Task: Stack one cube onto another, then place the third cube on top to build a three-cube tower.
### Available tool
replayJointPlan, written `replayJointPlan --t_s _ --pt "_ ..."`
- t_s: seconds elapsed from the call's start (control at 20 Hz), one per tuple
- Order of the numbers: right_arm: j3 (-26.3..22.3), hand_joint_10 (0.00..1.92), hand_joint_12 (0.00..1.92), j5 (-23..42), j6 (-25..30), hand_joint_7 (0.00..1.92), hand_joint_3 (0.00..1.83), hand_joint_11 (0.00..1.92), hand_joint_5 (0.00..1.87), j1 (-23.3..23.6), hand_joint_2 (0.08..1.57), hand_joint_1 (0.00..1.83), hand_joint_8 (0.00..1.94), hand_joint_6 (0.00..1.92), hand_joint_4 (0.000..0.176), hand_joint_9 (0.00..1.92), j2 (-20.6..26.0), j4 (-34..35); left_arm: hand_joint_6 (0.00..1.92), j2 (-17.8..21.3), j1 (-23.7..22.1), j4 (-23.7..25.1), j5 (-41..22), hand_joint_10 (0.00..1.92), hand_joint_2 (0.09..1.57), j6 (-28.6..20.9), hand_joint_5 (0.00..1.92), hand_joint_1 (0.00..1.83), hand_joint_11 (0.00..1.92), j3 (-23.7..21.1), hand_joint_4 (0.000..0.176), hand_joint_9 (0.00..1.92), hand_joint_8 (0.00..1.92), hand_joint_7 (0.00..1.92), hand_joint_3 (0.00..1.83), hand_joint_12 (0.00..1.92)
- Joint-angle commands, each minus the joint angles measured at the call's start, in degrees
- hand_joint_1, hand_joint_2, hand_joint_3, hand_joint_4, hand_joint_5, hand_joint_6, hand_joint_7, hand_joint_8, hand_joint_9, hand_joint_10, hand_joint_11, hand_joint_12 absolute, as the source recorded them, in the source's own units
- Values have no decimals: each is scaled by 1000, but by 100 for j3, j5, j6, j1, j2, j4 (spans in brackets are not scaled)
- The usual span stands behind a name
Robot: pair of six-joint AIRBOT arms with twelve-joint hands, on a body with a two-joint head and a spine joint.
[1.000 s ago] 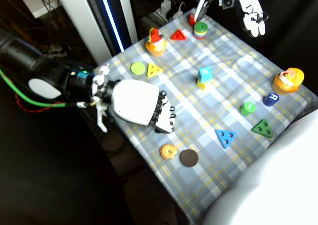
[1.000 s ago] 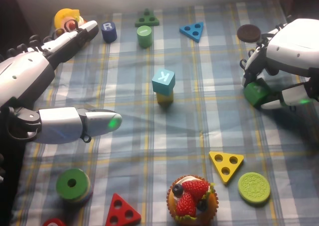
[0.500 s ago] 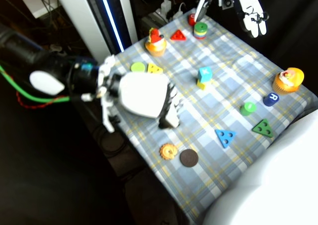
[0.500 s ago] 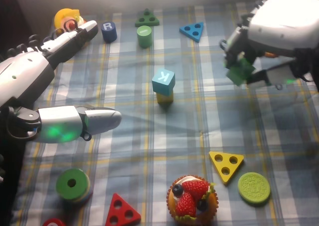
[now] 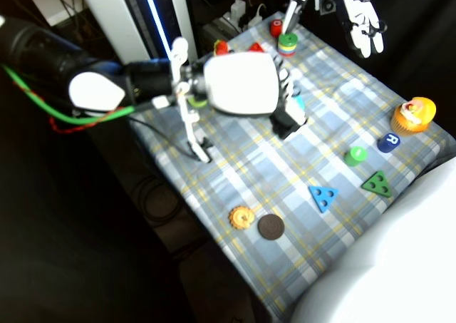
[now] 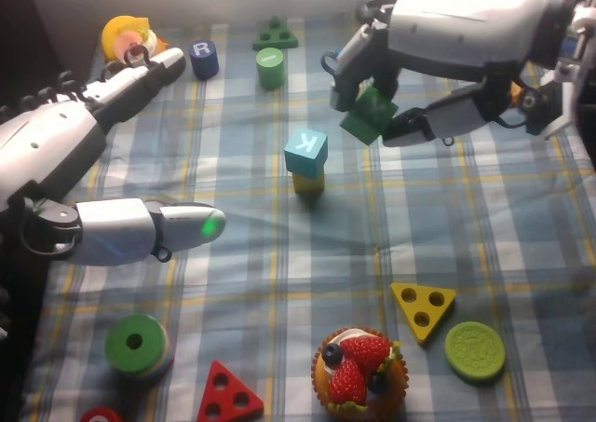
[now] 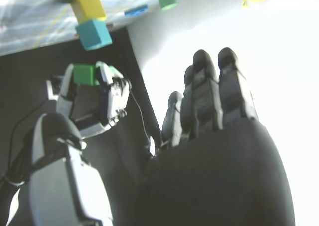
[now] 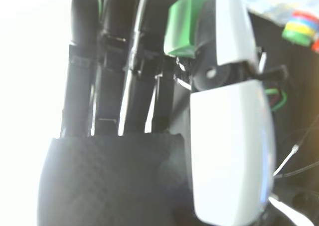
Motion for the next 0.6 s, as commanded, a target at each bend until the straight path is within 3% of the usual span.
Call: replayJointPlan --t_s 0.0,0.1,0.2,0.25,0.4,0.55 --pt "43 472 1297 611 59 1318 0 644 1057 142 1033 1269 359 930 0 1090 -42 181 4 -31 -89 176 -549 0 817 -33 48 574 90 47 176 214 0 94 4 92" --pt "130 444 1274 610 90 1309 0 429 1028 203 1041 1268 372 983 0 995 -169 97 1 -66 -128 173 -452 0 820 -33 44 579 57 115 176 184 0 65 4 81" --pt "218 453 1247 607 172 1303 1 589 1031 241 1037 1271 455 907 0 1082 -292 -6 0 -106 -163 173 -378 0 821 -33 34 590 17 175 176 150 0 58 3 65" --pt "236 420 1147 607 195 1331 0 681 1009 253 1040 1273 378 969 0 1135 -322 -31 0 -122 -182 176 -351 1 818 -33 28 594 9 193 176 150 4 67 1 62" --pt "265 137 1057 607 216 1363 1 515 1034 309 1040 1276 186 1034 0 1120 -403 -74 9 -174 -240 198 -279 8 806 -32 122 582 28 239 176 149 6 82 0 83" --pt "290 185 1165 604 228 1319 5 818 1034 372 1036 1269 375 938 0 1262 -506 -185 1 -181 -241 180 -247 4 812 -32 113 562 17 253 176 146 0 48 1 87"
